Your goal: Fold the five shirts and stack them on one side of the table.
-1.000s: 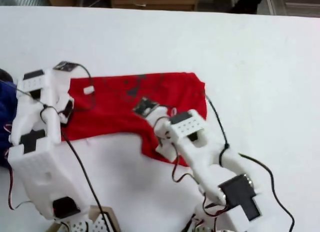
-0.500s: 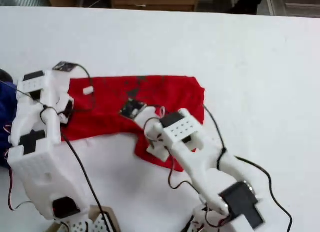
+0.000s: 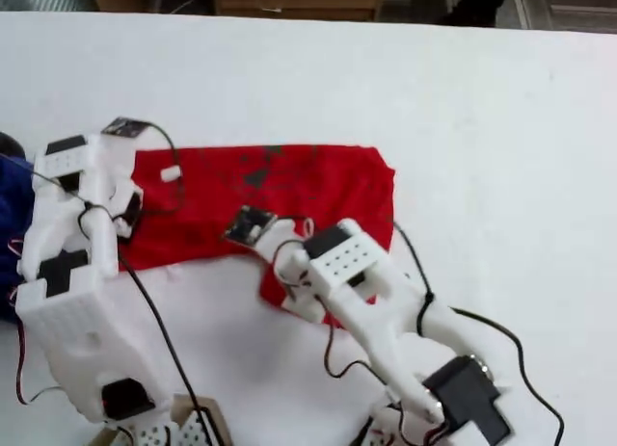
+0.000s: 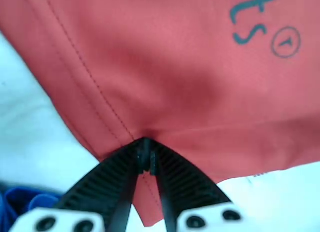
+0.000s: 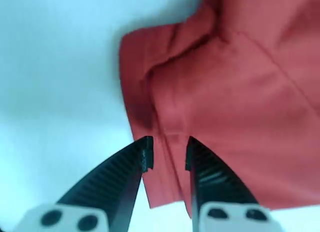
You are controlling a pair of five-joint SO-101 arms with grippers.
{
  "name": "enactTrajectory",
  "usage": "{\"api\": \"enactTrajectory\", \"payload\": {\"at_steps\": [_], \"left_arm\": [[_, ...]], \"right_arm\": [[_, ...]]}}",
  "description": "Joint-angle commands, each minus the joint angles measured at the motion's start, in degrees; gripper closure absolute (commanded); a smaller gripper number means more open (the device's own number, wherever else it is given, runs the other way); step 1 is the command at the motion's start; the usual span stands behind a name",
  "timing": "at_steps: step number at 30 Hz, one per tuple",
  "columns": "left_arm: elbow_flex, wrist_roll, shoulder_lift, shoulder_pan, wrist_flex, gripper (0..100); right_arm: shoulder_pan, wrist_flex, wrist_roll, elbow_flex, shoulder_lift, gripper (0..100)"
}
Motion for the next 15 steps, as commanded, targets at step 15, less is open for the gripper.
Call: {"api": "enactTrajectory", "payload": {"at_steps": [15], "left_arm": [[0.1,0.0,-0.1,0.4,-2.2,98]], "right_arm": [[3.4,-8.9,-0.1,-2.0,7.7,95.8]]}}
